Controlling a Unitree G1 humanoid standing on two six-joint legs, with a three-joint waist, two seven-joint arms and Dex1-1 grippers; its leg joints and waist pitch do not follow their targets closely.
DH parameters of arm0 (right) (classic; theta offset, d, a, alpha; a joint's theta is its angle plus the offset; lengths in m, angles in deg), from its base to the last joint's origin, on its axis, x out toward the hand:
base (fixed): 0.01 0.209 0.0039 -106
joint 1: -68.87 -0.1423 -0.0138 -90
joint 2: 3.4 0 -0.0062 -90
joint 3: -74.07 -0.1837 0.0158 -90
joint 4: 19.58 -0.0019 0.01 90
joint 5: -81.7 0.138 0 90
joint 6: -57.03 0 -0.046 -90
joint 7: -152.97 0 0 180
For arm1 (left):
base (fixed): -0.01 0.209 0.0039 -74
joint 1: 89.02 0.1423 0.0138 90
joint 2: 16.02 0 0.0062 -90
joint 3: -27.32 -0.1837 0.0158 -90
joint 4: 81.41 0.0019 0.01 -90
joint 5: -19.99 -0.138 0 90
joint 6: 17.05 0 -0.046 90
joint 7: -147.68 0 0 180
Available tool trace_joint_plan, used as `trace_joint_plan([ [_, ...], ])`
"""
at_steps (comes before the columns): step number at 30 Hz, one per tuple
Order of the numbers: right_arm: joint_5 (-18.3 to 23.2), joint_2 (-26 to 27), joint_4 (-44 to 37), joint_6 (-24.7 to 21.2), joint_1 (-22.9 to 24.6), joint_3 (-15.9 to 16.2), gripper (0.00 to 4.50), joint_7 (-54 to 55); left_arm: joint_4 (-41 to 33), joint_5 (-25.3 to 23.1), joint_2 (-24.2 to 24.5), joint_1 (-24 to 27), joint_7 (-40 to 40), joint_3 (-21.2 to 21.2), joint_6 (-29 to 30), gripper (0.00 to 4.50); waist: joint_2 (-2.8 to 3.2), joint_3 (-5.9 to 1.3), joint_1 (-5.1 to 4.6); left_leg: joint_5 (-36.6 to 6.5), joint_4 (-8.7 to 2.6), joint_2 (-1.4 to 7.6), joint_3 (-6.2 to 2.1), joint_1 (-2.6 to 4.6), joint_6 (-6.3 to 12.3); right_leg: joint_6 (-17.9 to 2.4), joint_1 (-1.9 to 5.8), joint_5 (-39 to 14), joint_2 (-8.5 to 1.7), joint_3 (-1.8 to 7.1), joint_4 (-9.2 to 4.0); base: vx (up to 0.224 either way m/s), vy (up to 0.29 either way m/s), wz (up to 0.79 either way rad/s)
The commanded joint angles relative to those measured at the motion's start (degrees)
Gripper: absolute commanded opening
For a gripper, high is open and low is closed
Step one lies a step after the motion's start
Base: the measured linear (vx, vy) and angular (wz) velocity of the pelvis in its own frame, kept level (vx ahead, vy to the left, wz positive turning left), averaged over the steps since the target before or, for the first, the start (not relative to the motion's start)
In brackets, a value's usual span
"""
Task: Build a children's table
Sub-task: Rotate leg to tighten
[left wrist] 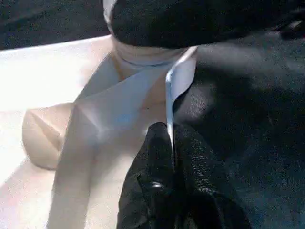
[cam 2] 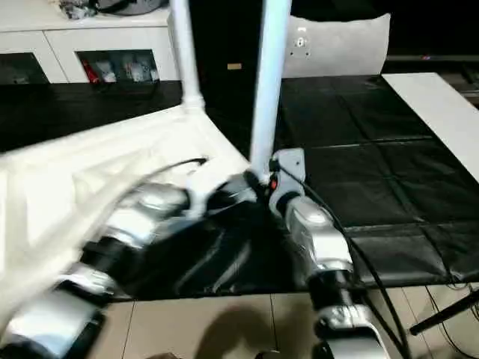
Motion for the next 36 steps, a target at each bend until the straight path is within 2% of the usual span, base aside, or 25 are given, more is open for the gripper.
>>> trace_joint_plan([
  [1,0.06,1.94,1.86,-0.88,0.75,1.47,3.24,-0.12,-2.59,-0.12,-1.59,-0.92,-0.68,-1.24,-1.24,0.0,-0.27,-4.1,0.55,-3.66,-3.83,4.77,-2.32,-0.38,5.66,-7.84,3.48,-10.67,-7.23,4.76,-4.14,0.0,0.0,0.0],
  [3,0.47,1.9,0.37,0.06,1.78,0.4,3.37,-0.53,-2.69,-1.41,-0.33,-0.63,-0.16,-2.29,-2.08,0.0,-0.43,-3.93,0.67,-3.81,-3.84,4.7,-2.21,-0.45,6.46,-7.28,3.47,-11.34,-7.23,4.71,-4.37,0.0,0.0,0.0],
  [4,0.52,1.82,0.11,0.19,1.96,0.22,3.48,-0.64,-2.7,-1.63,-0.07,-0.57,-0.03,-2.42,-2.05,0.0,-0.29,-3.9,0.86,-3.98,-3.92,4.79,-2.24,-0.31,6.51,-6.91,3.44,-12.44,-7.24,4.66,-4.44,0.0,0.0,0.0],
  [8,1.1,-1.5,-3.12,2.93,4.48,1.33,3.84,-5.7,-2.31,-2.91,2.71,-0.2,1.19,-3.15,-2.63,0.0,-0.25,-3.7,1.21,-5.19,-4.19,5.22,-2.39,-0.13,6.23,-6.22,3.37,-13.19,-7.06,4.68,-4.45,0.0,0.0,0.0],
  [9,1.49,-2.99,-4.46,3.71,5.49,1.72,3.84,-8.3,-2.06,-3.02,3.66,-0.06,2.09,-3.41,-3.68,0.0,-0.14,-3.67,1.21,-5.33,-4.21,5.25,-2.39,-0.12,6.1,-6.45,3.35,-12.84,-7.15,4.76,-4.35,0.0,0.0,0.0],
  [10,2.6,-6.02,-6.61,4.75,7.13,2.13,3.92,-14.16,-1.51,-2.91,5.4,0.19,4.28,-3.83,-5.69,0.0,-0.3,-3.59,1.32,-6.18,-4.21,5.17,-2.35,-0.13,6.2,-6.35,3.46,-13.35,-7.22,4.75,-4.55,0.0,0.0,0.0],
  [12,2.74,-7.51,-7.37,5.2,7.76,2.34,4.2,-16.49,-1.43,-2.7,6.28,0.36,5.83,-4.13,-6.86,0.0,-0.25,-3.53,1.51,-6.62,-4.21,5.08,-2.33,-0.25,6.6,-5.89,3.61,-13.78,-7.18,4.79,-4.54,0.0,0.0,0.0],
  [16,2.25,-12.61,-7.95,7.27,8.69,3.17,4.46,-23.25,-1.12,-2.23,9.36,0.77,10.99,-5.46,-10.35,0.0,-0.26,-3.44,1.54,-6.88,-4.15,4.91,-2.27,-0.15,6.35,-5.38,3.39,-16.48,-7.13,4.65,-4.88,0.0,0.0,0.0],
  [19,2.55,-17.24,-8.05,8.85,8.63,4.41,4.46,-30.57,-1.52,-1.36,12.34,1.38,17.3,-6.82,-13.6,0.0,-0.24,-3.52,1.74,-6.3,-4.12,5.06,-2.33,-0.17,6.63,-5.47,3.39,-15.59,-7.05,4.67,-4.7,0.0,0.0,0.0],
  [21,4.63,-20.75,-9.09,8.54,8.34,5.78,4.46,-39.08,-2.47,0.04,15.17,2.15,25.22,-8.37,-16.82,0.0,-0.24,-3.6,1.99,-5.92,-4.05,5.23,-2.32,-0.13,7.34,-6.43,3.4,-13.39,-7.09,4.74,-4.32,0.0,0.0,0.0],
  [22,4.73,-20.89,-9.15,8.49,8.32,5.85,4.46,-39.49,-2.51,0.08,15.3,2.18,25.53,-8.44,-16.94,0.0,-0.34,-3.59,2.14,-5.65,-4.03,5.37,-2.24,-0.25,7.83,-6.73,3.44,-12.39,-7.05,4.78,-4.03,0.0,0.0,0.0],
  [23,5.51,-22.28,-9.78,7.96,8.17,6.81,4.46,-43.51,-2.72,0.5,16.45,2.34,28.56,-9.06,-18.84,0.0,-0.31,-3.5,2.12,-5.75,-4.08,5.44,-2.24,-0.29,8.06,-6.84,3.37,-12.34,-7.05,4.75,-4.0,0.0,0.0,0.0],
  [25,5.84,-23.11,-10.15,7.66,8.06,7.54,4.46,-45.89,-2.57,0.78,17.06,2.32,30.25,-9.29,-20.46,0.0,-0.27,-3.45,2.68,-6.13,-4.01,5.31,-2.04,-0.13,7.98,-6.27,3.26,-14.53,-7.05,4.67,-4.35,0.0,0.0,0.0],
  [26,5.69,-23.99,-10.2,7.65,7.79,8.66,4.46,-48.07,-2.3,1.22,17.62,2.14,32.01,-9.43,-21.89,0.0,-0.52,-3.44,3.1,-5.83,-4.1,5.37,-2.06,0.0,7.8,-6.09,3.18,-15.33,-7.0,4.63,-4.3,0.0,0.0,0.0],
  [27,4.05,-25.3,-9.83,9.34,7.13,11.16,4.46,-50.91,-2.41,2.27,18.72,1.88,35.71,-9.82,-23.63,0.0,-0.79,-3.4,3.25,-5.72,-4.11,5.44,-2.02,0.01,7.79,-5.99,3.13,-15.66,-7.05,4.65,-4.37,0.0,0.0,0.0],
  [28,3.63,-25.5,-9.66,9.86,6.96,11.65,4.46,-51.4,-2.43,2.5,18.93,1.82,36.47,-9.88,-23.89,0.0,-0.58,-3.42,3.48,-5.43,-4.16,5.56,-2.07,0.08,7.55,-6.13,3.02,-15.46,-7.07,4.77,-4.17,0.0,0.0,0.0],
  [31,2.78,-25.59,-9.07,11.51,6.3,13.48,4.46,-53.7,-2.6,3.23,19.85,1.48,39.97,-10.49,-25.65,0.0,-0.52,-3.47,3.84,-6.09,-4.3,5.88,-2.12,0.26,6.67,-6.91,2.92,-14.35,-7.24,4.92,-3.89,0.0,0.0,0.0],
  [33,2.86,-24.99,-8.65,11.59,5.78,14.44,4.46,-55.18,-2.82,3.57,20.17,1.23,41.96,-10.84,-26.66,0.0,-0.56,-3.45,4.01,-6.26,-4.37,5.88,-2.1,0.3,6.35,-7.13,2.94,-14.3,-7.29,4.95,-3.87,0.0,0.0,0.0],
  [34,2.9,-24.8,-8.57,11.53,5.64,14.64,4.3,-55.5,-2.94,3.61,20.24,1.17,42.44,-10.92,-26.81,0.0,-0.98,-3.34,4.05,-6.4,-4.41,5.73,-2.0,0.2,6.31,-7.03,3.03,-15.08,-7.4,5.03,-3.95,0.0,0.0,0.0],
  [36,3.06,-24.36,-8.25,11.31,5.28,14.98,4.19,-56.24,-3.07,3.59,20.27,0.95,43.15,-10.99,-27.21,0.0,-0.82,-3.34,4.22,-6.2,-4.37,5.69,-1.93,0.3,6.13,-6.63,2.97,-16.15,-7.36,5.02,-4.1,0.0,0.0,0.0],
])
